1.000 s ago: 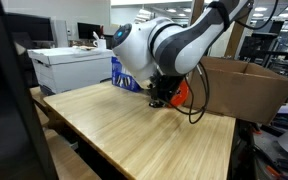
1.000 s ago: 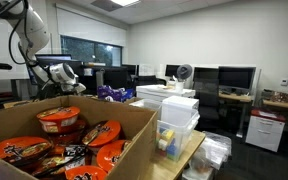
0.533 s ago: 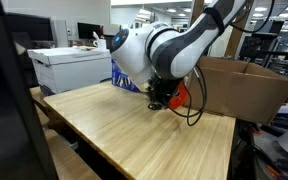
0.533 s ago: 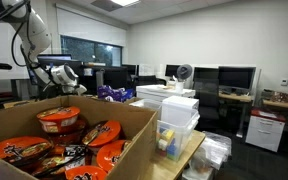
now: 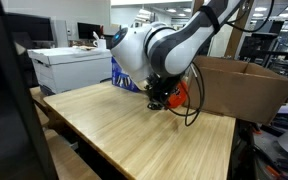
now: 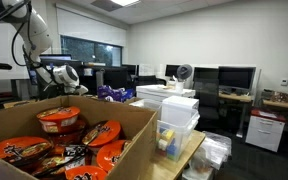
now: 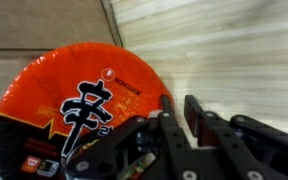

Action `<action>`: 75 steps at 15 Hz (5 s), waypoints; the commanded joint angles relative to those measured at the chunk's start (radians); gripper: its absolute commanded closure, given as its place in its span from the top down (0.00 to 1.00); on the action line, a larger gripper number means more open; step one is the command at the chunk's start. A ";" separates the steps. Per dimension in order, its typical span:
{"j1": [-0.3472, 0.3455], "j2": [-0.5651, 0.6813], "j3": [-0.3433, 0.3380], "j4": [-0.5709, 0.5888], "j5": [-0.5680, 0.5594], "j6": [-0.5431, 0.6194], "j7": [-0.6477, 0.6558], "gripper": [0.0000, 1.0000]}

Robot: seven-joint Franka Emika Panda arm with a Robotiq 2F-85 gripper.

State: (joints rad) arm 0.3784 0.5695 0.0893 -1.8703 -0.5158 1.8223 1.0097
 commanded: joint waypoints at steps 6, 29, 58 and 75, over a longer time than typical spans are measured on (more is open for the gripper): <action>-0.016 -0.035 -0.011 -0.031 0.077 0.043 0.006 0.02; -0.030 -0.038 -0.082 -0.070 0.082 -0.004 0.092 0.02; -0.002 -0.299 0.015 -0.106 -0.130 -0.218 0.002 0.02; -0.215 -0.526 0.015 -0.302 0.073 0.285 -0.624 0.03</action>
State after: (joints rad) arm 0.1944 0.0818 0.1025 -2.1321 -0.5349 2.0552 0.5242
